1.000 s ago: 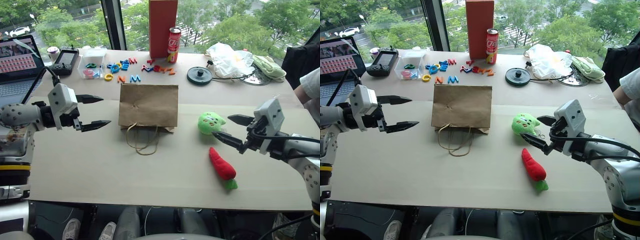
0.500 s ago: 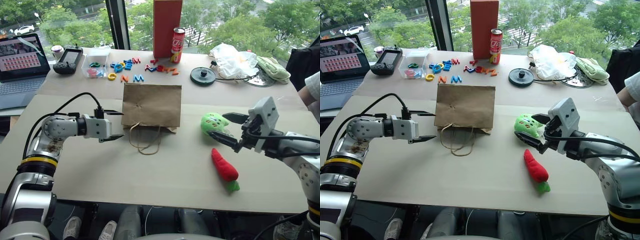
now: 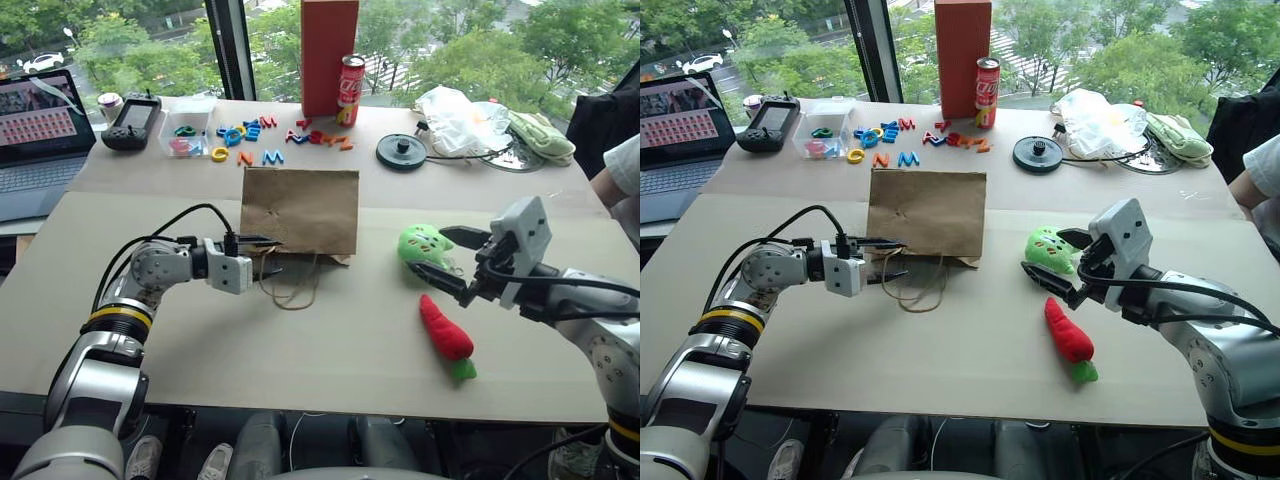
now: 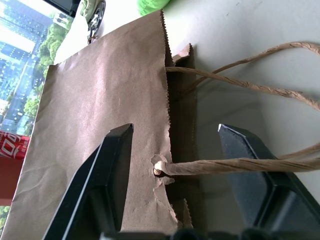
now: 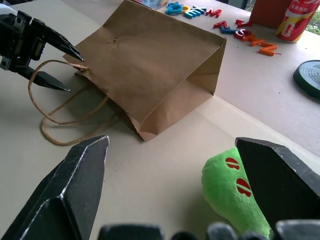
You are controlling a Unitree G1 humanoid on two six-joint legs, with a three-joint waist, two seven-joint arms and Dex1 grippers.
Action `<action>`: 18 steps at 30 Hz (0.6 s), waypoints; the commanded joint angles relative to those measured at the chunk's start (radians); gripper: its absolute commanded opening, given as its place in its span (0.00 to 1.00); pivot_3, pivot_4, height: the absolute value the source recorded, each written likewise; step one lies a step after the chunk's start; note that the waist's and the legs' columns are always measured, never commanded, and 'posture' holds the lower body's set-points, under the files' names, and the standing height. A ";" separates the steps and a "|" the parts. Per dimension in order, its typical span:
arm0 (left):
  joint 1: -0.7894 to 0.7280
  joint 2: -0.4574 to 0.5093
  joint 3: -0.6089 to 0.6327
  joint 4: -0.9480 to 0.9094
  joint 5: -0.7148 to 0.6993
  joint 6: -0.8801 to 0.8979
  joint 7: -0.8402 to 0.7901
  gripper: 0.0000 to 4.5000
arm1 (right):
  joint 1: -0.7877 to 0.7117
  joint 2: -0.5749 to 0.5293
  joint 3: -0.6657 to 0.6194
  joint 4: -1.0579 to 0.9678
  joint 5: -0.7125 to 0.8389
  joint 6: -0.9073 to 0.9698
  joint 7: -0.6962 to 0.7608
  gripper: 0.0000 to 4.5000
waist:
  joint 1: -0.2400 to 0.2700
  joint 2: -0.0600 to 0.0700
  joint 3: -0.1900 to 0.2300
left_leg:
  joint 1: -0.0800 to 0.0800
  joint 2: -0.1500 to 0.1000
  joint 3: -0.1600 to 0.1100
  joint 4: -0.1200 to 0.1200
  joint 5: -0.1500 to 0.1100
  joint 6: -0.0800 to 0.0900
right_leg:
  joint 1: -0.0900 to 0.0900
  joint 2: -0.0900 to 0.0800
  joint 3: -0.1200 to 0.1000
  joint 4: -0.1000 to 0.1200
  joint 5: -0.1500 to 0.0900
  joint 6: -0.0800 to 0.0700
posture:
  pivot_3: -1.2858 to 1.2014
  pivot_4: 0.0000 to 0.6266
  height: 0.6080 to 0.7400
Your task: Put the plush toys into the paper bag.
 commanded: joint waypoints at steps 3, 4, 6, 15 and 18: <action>-0.033 0.020 0.002 0.001 -0.034 -0.017 -0.013 0.10 | 0.002 0.000 -0.011 -0.028 0.005 -0.010 -0.011 1.00 | 0.000 0.000 0.000 | 0.000 0.000 0.000 0.000 0.000 0.000 | 0.000 0.000 0.000 0.000 0.000 0.000 | 0.52 0.24 1.00; -0.033 0.021 0.001 0.002 -0.033 -0.017 -0.014 0.02 | 0.002 0.001 -0.008 -0.026 0.002 -0.012 -0.011 1.00 | 0.000 0.000 0.000 | 0.000 0.000 0.000 0.000 0.000 0.000 | 0.000 0.000 0.000 0.000 0.000 0.000 | 0.52 0.24 1.00; -0.037 0.020 0.000 0.003 -0.033 -0.013 -0.014 0.01 | -0.002 0.003 -0.005 -0.022 -0.001 -0.015 -0.012 1.00 | 0.000 0.000 0.000 | 0.000 0.000 0.000 0.000 0.000 0.000 | 0.000 0.000 0.000 0.000 0.000 0.000 | 0.52 0.24 1.00; -0.074 -0.038 0.080 -0.120 -0.286 0.312 -0.124 0.01 | -0.001 0.000 0.020 -0.025 -0.006 -0.014 -0.014 1.00 | 0.000 0.000 0.000 | 0.000 0.000 0.000 0.000 0.000 0.000 | 0.000 0.000 0.000 0.000 0.000 0.000 | 0.52 0.24 1.00; -0.093 -0.058 0.118 -0.197 -0.364 0.528 -0.127 0.01 | -0.010 0.013 0.051 -0.050 0.018 0.000 -0.011 1.00 | 0.000 0.000 0.000 | 0.000 0.000 -0.001 0.001 0.000 0.000 | 0.000 0.000 0.000 0.000 0.000 0.000 | 0.52 0.24 1.00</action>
